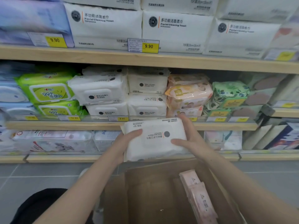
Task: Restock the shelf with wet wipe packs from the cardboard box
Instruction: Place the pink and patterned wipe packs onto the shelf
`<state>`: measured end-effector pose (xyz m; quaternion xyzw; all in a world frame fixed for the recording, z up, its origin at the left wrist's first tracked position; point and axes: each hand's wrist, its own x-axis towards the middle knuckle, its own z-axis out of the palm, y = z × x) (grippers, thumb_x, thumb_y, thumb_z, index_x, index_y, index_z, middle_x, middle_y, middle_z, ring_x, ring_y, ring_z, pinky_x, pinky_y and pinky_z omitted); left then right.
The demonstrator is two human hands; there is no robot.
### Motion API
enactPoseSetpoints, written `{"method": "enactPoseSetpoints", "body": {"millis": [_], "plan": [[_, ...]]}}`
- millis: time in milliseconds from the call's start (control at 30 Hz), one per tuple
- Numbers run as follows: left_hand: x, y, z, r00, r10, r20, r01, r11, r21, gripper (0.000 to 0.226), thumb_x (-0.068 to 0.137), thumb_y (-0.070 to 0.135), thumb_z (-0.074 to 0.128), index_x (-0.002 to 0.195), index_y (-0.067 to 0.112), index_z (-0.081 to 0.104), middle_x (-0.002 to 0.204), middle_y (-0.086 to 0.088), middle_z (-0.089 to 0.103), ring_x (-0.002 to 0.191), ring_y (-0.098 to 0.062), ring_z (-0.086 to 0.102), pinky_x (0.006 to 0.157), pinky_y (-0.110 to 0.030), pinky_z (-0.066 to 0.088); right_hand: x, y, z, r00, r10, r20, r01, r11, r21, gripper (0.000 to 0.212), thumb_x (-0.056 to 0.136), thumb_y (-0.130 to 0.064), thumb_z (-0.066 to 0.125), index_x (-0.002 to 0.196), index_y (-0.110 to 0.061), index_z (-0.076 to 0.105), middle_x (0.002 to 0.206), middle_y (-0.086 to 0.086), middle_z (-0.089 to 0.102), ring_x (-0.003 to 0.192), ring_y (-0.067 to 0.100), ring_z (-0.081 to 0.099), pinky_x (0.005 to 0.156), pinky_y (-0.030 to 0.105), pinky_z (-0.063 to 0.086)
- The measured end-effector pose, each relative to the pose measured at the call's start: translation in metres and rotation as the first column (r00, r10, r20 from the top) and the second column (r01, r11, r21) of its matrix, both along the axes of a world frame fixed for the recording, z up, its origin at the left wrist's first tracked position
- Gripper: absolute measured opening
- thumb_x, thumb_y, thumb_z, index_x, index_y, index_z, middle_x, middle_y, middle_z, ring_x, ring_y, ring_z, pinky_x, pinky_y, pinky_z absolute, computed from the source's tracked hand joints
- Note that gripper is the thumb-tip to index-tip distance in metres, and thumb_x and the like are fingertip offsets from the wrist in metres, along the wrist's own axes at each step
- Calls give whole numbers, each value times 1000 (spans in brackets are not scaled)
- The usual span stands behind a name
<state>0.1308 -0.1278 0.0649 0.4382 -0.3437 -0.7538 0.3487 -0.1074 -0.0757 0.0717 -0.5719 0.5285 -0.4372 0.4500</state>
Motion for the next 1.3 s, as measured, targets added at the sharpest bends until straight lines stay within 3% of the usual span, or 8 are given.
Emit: {"method": "enactPoseSetpoints", "body": {"millis": [200,333,533,633,800,1000,1167,1300], "plan": [[-2,7,0,979,129,-158,-146,984,-104,49,64,18,70,111,12,62,100,-10,73,86,-26,71,57,-42,57,7,-13,-2,943,-296,153,252,934,252,122,55,-39,90,148,-40,10,136,-12,36,124,14,44,98,43,45],[5,2,1,995,47,-84,-66,971,-229,54,58,21,80,108,9,63,93,-5,74,84,-22,71,61,-33,57,15,-17,-3,858,-276,433,72,900,430,87,56,-34,87,132,-13,51,119,5,67,109,22,64,87,44,55],[15,-11,6,911,-254,325,362,871,-331,71,48,46,78,113,24,60,106,0,70,91,-15,69,75,-35,52,15,-15,39,994,-105,-7,105,989,108,88,44,-18,93,122,-19,53,111,-3,64,95,13,65,64,17,52],[4,-2,8,920,-253,298,368,817,-444,76,51,32,83,121,27,54,113,3,69,103,-16,66,81,-37,56,35,-11,44,954,-11,-301,9,1000,-10,91,51,-19,93,127,-33,44,118,-16,49,108,7,52,85,18,48],[13,-3,4,979,-102,176,173,871,-460,95,39,32,91,124,16,52,114,-4,69,104,-24,66,77,-38,56,35,-5,23,993,89,-71,-83,993,84,110,58,-23,90,145,-38,23,137,-16,45,123,1,48,94,23,48],[39,-12,30,976,-27,217,143,828,-543,87,43,33,87,122,18,53,113,0,69,106,-17,64,78,-29,54,54,-24,38,955,79,-285,-83,997,-4,101,50,-26,92,134,-35,37,123,-16,55,110,1,55,94,32,50],[87,-67,76,837,437,329,-47,657,-753,42,92,50,48,131,36,47,139,16,45,126,2,38,106,-26,30,62,-75,77,695,-34,-719,-189,955,-228,108,53,-39,88,143,-29,28,133,-6,45,120,14,46,100,37,41],[92,-131,81,454,595,663,447,491,-747,43,101,36,29,143,40,29,155,2,25,143,-16,16,115,-54,13,74,-122,94,444,-95,-891,-380,880,-283,99,64,-49,78,139,-48,14,128,-6,45,112,20,52,83,39,48]]}}
